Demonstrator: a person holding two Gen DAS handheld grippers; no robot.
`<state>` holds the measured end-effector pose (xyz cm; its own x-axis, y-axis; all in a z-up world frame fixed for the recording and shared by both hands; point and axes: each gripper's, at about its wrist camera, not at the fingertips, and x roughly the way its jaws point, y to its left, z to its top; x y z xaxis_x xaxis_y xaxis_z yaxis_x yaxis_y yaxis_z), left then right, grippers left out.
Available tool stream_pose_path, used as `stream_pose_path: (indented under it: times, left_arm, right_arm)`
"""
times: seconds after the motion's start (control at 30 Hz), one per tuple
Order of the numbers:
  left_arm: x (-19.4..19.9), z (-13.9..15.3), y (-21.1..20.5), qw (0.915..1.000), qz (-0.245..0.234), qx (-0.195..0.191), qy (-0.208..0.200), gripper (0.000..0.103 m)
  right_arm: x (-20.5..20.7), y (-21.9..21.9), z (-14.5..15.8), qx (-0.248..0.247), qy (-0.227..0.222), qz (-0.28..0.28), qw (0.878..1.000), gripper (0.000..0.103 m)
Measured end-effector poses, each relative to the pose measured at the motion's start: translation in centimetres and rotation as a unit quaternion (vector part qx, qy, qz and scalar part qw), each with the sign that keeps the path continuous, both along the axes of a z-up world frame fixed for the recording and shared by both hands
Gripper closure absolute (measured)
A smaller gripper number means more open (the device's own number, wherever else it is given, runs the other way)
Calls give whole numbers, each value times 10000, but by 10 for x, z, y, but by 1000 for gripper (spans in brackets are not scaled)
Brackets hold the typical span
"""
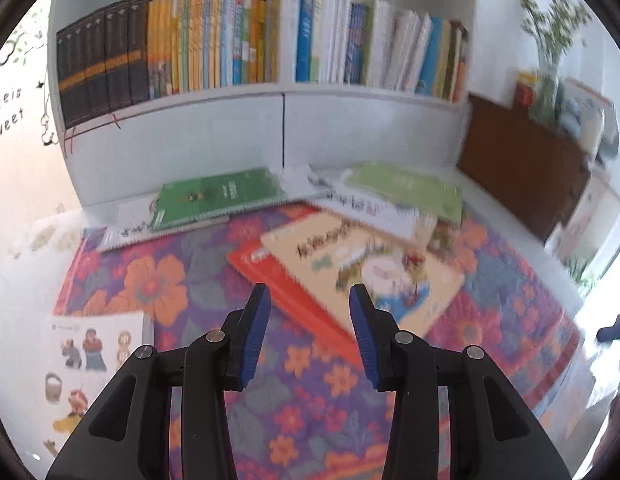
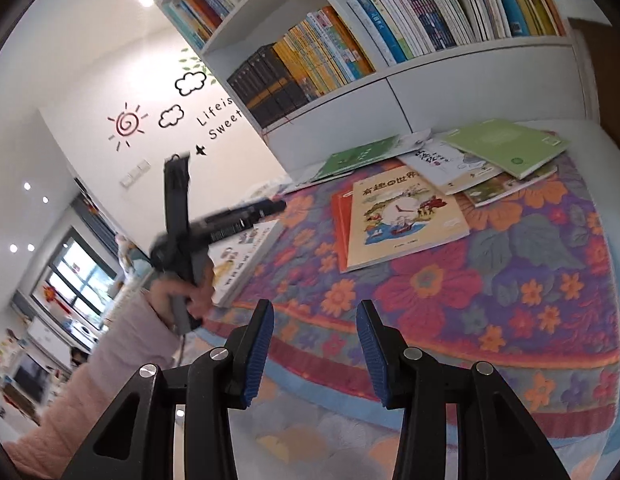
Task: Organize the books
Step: 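Move both grippers back to the pile toward the clock-cover book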
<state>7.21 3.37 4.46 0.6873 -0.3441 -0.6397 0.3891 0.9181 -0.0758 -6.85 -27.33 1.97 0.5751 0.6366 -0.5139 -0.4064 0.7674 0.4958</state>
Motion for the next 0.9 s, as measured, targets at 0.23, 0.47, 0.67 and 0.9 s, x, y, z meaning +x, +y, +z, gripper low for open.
stream_pose_path:
  times: [0.23, 0.47, 0.67, 0.9]
  left_arm:
    - [7, 30, -24, 9978, -261, -587, 149, 64]
    - [1, 57, -71, 9952, -486, -531, 665, 61]
    - [27, 2, -86, 9915, 83, -173, 1285, 61]
    - [62, -71, -73, 9801, 759, 25, 1837, 61]
  right_arm:
    - [23, -15, 28, 109, -107, -188, 9997, 61]
    - [35, -47, 83, -319, -474, -271, 9980, 56]
    - [93, -46, 55, -424, 1, -62, 9991, 52]
    - [189, -19, -26, -910, 770, -272, 9925, 65]
